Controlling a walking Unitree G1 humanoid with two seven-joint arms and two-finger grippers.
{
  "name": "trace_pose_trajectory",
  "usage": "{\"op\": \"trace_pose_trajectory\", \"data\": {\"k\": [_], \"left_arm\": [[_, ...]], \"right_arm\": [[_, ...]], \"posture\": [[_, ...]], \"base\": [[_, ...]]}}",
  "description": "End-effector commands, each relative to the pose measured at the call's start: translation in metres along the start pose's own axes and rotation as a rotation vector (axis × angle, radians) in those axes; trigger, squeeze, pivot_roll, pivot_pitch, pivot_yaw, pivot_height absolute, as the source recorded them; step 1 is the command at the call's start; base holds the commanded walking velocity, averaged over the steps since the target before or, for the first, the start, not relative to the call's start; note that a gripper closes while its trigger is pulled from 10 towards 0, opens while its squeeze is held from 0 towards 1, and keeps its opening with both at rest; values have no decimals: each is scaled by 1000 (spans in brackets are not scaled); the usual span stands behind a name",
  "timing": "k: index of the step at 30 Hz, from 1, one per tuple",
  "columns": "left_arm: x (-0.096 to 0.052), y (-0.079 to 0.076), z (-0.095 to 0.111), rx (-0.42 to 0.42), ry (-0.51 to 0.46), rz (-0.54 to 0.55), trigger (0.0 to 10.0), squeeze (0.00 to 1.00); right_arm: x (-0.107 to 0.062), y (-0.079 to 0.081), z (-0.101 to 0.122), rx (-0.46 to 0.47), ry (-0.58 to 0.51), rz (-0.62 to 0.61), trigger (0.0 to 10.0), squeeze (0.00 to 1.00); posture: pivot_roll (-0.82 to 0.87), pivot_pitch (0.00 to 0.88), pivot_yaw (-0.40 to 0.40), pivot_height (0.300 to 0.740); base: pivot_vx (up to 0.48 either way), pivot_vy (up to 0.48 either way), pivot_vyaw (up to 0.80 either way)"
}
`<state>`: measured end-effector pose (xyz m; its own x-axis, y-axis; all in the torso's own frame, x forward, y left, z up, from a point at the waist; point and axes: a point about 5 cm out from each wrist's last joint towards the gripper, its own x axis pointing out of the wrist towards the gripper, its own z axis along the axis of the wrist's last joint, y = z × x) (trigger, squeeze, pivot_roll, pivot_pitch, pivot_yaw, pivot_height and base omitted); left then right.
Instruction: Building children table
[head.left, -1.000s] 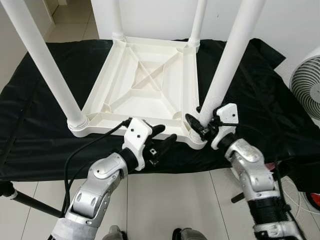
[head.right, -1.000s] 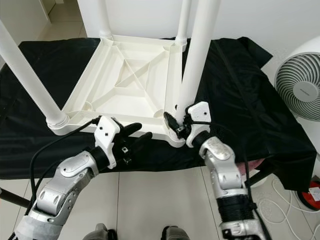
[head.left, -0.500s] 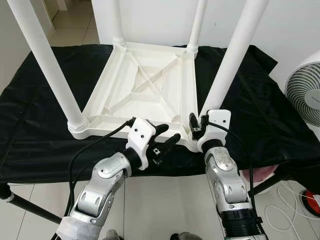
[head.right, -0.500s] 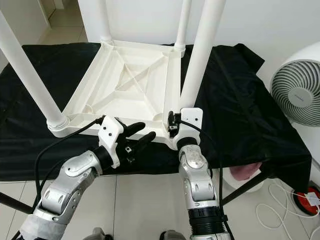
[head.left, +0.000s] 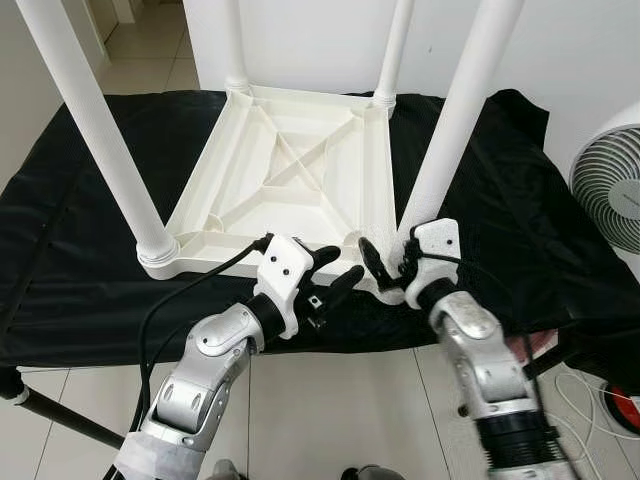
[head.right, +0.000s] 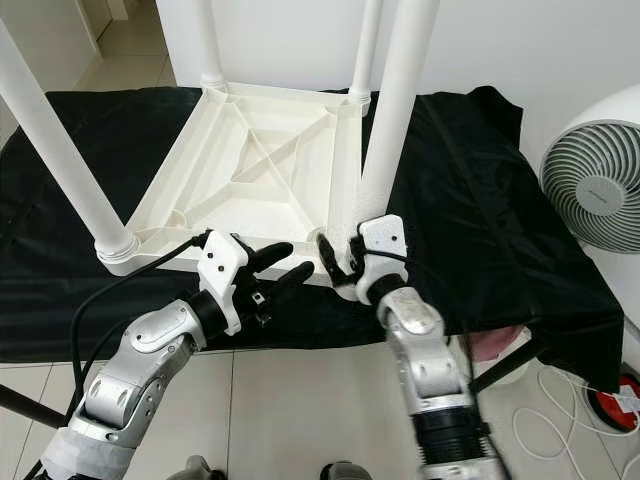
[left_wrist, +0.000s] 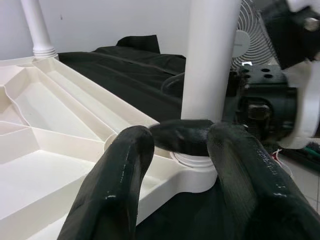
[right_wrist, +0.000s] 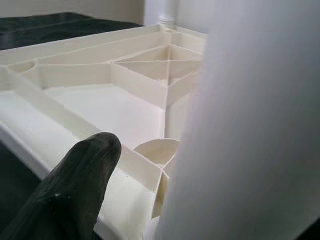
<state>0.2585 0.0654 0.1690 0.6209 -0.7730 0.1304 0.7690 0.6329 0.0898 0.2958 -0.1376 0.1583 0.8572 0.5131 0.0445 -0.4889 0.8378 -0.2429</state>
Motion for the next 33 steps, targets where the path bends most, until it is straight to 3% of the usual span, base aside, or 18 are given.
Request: {"op": "trace_pose_trajectory", "data": {"k": [1,5,9,10,14,15,22,26,31,33], "left_arm": [[-1,2,-2,6,6,33,10000,0],[0,3,-2,7,5,33,10000,0],[2,4,0,13,0,33,10000,0],[2,3,-1,7,4,20,10000,0],[2,2,-1,1,8,11,10000,0],[1,-1,-3,4,19,-13,10000,0],[-9,-5,-16,52,92,-61,10000,0],[-11,1,-21,55,114,-15,10000,0],[-12,1,-21,57,114,-11,10000,0],[-12,2,-20,58,112,-5,10000,0]], "right_arm": [[-1,6,-3,-15,8,108,10000,0],[-2,-4,-3,-37,14,148,10000,0],[0,-22,-2,-111,25,232,10000,0],[2,-26,-4,-111,28,249,4392,0],[3,-29,-4,-109,29,259,4392,0],[4,-31,-6,-108,30,271,0,0],[7,-32,-15,-39,40,253,0,0],[10,-31,-24,-17,75,119,0,0],[11,-31,-26,-15,83,80,0,0],[13,-21,-28,94,94,-61,0,0]], "posture": [[-85,33,4,740],[-86,36,9,740],[-91,45,11,740],[-96,46,13,740],[-94,46,11,740],[-92,47,9,740],[-85,45,-1,740],[-85,52,-3,740],[-85,52,-3,740],[-92,63,5,740]], "base": [[0,0,0],[0,0,0],[0,0,0],[0,0,0],[0,0,0],[0,0,0],[0,0,0],[0,0,0],[0,0,0],[0,0,0]]}}
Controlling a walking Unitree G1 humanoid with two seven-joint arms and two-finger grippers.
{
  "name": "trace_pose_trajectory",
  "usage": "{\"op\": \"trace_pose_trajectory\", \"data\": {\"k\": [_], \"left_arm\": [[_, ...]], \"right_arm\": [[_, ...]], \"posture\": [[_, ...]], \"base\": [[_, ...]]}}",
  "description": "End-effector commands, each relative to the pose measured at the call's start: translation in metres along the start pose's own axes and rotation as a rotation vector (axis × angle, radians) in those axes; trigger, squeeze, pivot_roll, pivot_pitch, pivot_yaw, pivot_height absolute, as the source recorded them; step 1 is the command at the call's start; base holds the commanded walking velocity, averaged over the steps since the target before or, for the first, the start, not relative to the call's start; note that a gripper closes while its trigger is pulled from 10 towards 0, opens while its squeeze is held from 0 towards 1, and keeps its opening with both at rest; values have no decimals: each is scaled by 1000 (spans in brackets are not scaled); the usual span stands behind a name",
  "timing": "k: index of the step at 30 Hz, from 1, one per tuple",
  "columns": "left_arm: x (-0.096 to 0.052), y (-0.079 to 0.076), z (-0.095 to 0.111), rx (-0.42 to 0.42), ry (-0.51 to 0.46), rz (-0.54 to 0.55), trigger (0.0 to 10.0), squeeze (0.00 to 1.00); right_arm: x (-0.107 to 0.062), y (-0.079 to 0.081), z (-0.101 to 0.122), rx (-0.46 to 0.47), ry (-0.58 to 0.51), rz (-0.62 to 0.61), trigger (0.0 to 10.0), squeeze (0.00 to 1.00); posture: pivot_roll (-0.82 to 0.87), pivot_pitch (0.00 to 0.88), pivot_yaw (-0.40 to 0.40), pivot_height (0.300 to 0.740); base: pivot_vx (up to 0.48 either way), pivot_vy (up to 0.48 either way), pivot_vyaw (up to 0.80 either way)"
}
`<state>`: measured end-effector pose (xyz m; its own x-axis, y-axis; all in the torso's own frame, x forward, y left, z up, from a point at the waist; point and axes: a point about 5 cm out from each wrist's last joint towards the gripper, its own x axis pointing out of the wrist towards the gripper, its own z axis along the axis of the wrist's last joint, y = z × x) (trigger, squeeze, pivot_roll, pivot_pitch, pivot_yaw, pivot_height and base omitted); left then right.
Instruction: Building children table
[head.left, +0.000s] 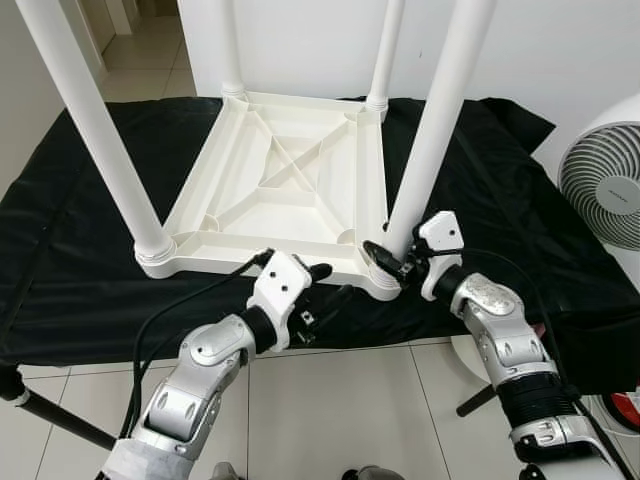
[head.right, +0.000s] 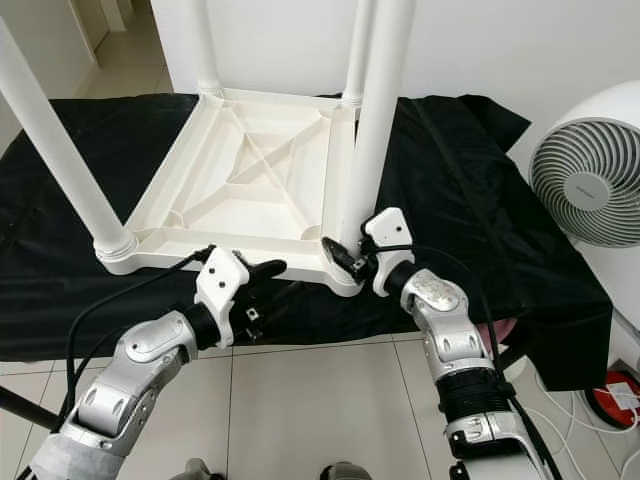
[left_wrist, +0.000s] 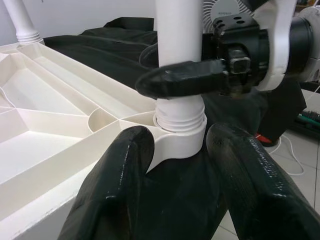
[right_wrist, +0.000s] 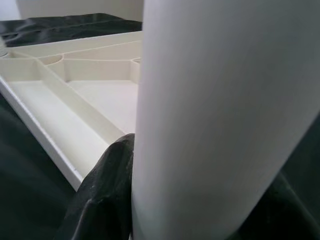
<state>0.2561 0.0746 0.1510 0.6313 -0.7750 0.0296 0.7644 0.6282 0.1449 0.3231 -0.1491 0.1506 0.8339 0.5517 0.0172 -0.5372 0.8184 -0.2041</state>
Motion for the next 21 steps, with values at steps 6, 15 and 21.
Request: {"op": "trace_pose_trajectory", "data": {"k": [6,15,21], "left_arm": [[0,0,-4,-1,11,4,10000,0],[1,-2,-3,2,7,1,10000,0],[2,-2,-2,2,5,2,10000,0]], "right_arm": [[-3,17,-13,154,99,-368,0,0],[4,33,-4,261,57,-561,9843,0],[4,31,-6,247,81,-551,10000,0]], "posture": [[-97,68,7,740],[-85,61,2,740],[-83,53,1,740]], "base": [[0,0,0],[0,0,0],[0,0,0]]}}
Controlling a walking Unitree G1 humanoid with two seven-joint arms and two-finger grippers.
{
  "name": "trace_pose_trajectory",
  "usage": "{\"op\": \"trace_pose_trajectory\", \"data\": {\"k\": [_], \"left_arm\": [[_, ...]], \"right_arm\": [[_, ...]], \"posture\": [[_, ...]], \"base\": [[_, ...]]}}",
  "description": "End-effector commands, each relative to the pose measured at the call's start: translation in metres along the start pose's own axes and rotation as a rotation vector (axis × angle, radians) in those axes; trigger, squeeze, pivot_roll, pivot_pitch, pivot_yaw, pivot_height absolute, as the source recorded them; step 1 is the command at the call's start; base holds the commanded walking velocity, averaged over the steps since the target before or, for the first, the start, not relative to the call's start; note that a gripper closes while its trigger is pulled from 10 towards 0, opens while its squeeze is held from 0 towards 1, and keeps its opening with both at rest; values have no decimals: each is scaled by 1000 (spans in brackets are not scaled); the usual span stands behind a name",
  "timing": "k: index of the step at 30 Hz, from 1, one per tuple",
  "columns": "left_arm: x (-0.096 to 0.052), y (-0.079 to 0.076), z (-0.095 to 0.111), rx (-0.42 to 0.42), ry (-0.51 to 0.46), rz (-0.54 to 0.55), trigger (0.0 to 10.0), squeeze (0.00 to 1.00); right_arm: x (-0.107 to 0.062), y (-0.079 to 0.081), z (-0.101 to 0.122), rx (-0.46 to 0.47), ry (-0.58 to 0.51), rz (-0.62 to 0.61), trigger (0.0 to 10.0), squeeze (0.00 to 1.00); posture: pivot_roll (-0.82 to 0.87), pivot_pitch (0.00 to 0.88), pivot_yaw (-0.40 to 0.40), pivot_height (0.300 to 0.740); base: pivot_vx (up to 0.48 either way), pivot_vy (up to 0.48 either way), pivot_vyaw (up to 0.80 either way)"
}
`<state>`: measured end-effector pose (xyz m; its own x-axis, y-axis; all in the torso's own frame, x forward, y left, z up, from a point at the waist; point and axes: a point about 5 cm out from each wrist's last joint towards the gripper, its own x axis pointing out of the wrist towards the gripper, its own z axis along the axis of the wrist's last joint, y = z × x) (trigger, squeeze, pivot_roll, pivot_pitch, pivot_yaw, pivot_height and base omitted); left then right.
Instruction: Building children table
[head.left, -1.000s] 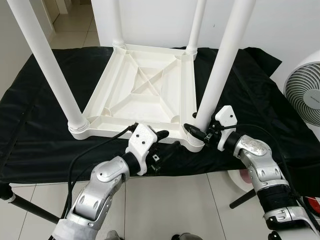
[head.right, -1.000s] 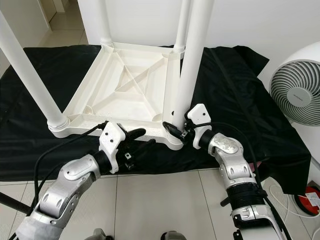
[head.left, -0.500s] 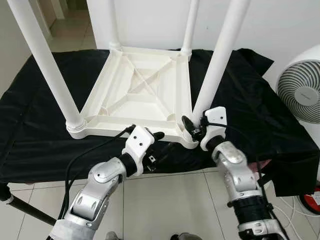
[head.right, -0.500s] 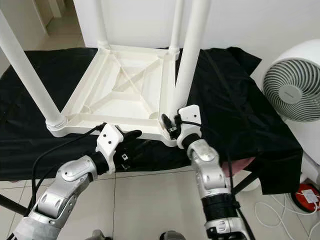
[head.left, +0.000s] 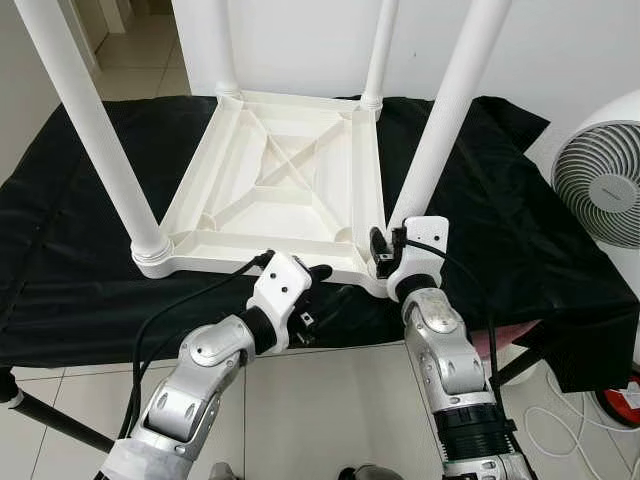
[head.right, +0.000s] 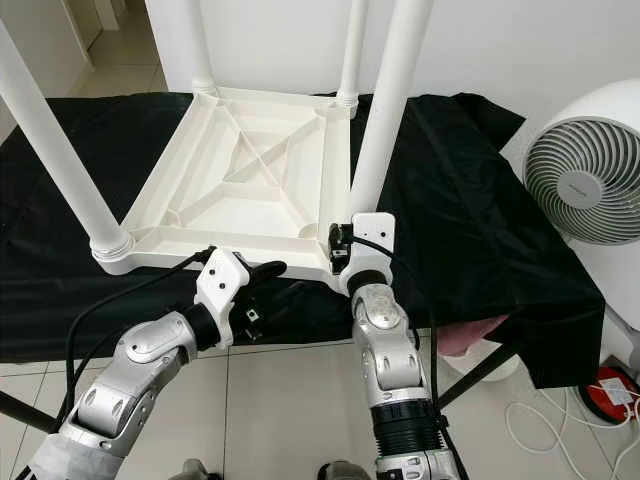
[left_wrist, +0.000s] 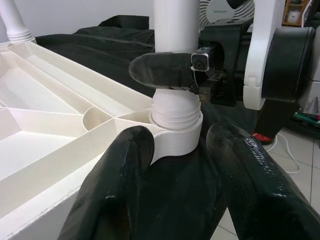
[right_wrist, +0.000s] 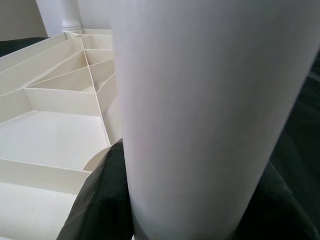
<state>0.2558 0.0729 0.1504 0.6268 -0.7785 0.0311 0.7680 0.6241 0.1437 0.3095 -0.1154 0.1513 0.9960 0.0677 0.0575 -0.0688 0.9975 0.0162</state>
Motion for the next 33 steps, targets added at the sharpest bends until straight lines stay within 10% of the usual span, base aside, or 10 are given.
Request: {"op": "trace_pose_trajectory", "data": {"k": [1,2,14,15,33], "left_arm": [[1,-1,-1,4,5,10,10000,0],[2,-1,-1,4,3,11,10000,0],[3,-5,-2,12,3,0,10000,0],[3,-5,-2,13,1,3,10000,0],[10,-3,2,13,-19,8,10000,0]], "right_arm": [[1,-9,-12,17,72,-27,10000,761],[2,-9,-12,14,69,3,10000,1000],[8,-17,-1,-93,-5,197,10000,1000],[8,-19,7,-93,-43,211,10000,0],[15,-20,96,-119,-346,240,10000,0]], "posture": [[-83,53,1,740],[-82,52,1,740],[-83,44,-8,740],[-80,45,-12,740],[-99,48,0,740]], "base": [[0,0,0],[0,0,0],[0,0,0],[0,0,0],[0,0,0]]}}
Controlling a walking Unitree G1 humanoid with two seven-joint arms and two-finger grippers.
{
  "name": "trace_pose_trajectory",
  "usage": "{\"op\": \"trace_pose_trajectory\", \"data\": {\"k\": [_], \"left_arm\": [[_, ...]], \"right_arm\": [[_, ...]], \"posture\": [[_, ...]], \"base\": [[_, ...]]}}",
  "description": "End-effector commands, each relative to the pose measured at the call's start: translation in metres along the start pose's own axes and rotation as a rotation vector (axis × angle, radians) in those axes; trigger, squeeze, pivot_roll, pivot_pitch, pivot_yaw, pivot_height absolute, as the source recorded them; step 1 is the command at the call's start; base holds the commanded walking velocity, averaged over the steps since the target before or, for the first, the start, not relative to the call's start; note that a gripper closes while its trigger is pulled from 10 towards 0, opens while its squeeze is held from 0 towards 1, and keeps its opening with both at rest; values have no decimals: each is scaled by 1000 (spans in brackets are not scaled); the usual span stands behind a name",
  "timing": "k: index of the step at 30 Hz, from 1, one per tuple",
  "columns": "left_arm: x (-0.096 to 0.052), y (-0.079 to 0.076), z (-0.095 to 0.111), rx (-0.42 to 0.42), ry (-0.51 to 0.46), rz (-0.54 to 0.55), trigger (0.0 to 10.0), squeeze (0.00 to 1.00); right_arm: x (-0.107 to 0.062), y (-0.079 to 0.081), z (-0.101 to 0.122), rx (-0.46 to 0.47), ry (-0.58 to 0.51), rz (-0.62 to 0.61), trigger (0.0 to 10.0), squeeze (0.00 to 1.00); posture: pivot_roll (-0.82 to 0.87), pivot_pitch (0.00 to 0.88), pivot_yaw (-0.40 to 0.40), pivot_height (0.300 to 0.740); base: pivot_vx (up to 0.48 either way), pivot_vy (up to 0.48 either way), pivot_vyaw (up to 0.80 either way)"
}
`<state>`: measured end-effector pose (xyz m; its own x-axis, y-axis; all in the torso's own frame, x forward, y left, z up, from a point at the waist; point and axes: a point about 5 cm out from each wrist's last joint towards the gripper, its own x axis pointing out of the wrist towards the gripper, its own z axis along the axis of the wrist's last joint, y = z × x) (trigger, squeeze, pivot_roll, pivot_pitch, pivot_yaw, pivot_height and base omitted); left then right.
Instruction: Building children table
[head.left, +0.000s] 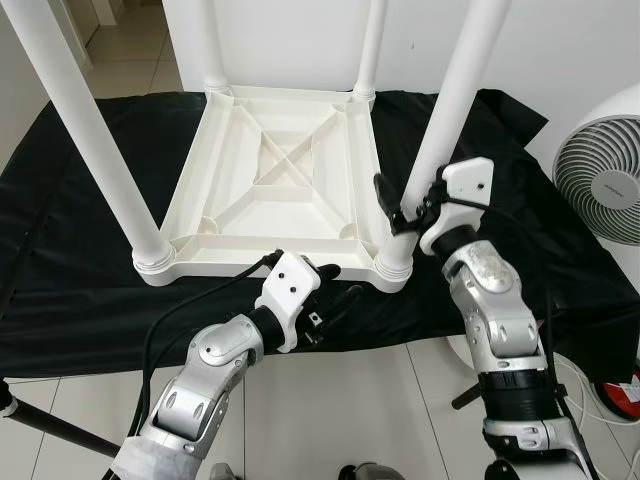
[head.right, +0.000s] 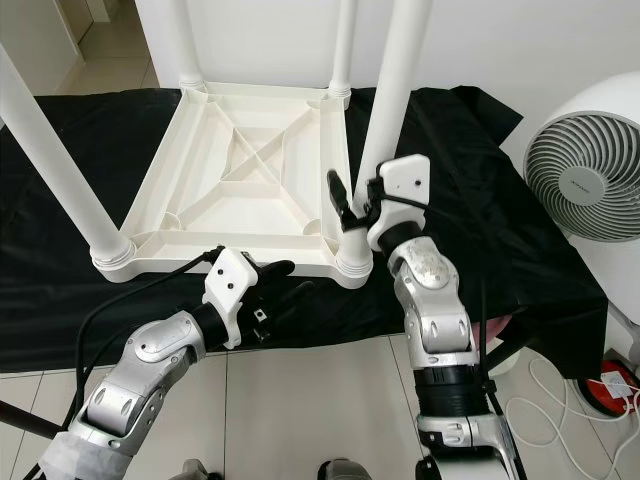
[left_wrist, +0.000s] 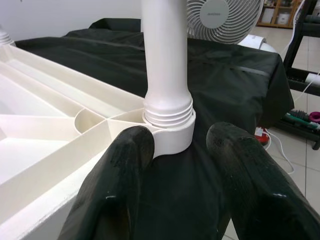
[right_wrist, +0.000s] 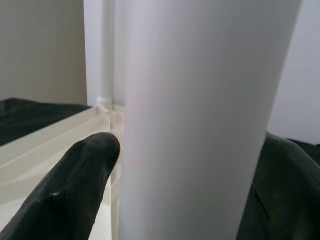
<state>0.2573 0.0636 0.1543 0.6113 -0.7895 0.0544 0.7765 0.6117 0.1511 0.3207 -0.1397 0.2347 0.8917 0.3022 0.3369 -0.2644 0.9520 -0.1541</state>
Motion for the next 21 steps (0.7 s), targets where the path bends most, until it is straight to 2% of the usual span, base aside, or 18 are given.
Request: {"op": "trace_pose_trajectory", "data": {"k": [1,3,5,8,10,21], "left_arm": [[3,1,-2,9,6,18,10000,0],[4,1,-2,11,5,15,10000,0],[5,1,-2,14,3,8,10000,0],[5,1,-1,15,3,6,10000,0],[6,2,0,15,-1,4,10000,0],[7,2,-2,15,-3,15,10000,0]], "right_arm": [[8,0,22,-7,-80,-2,10000,0],[10,0,27,-13,-101,-5,10000,0],[13,2,43,6,-153,-8,10000,0],[13,3,49,13,-173,-7,10000,0],[17,6,67,34,-232,-4,10000,0],[22,4,78,107,-265,-52,10000,0]], "posture": [[-109,39,7,740],[-109,39,7,740],[-111,38,10,740],[-111,38,10,740],[-111,36,16,740],[-101,46,5,740]], "base": [[0,0,0],[0,0,0],[0,0,0],[0,0,0],[0,0,0],[0,0,0]]}}
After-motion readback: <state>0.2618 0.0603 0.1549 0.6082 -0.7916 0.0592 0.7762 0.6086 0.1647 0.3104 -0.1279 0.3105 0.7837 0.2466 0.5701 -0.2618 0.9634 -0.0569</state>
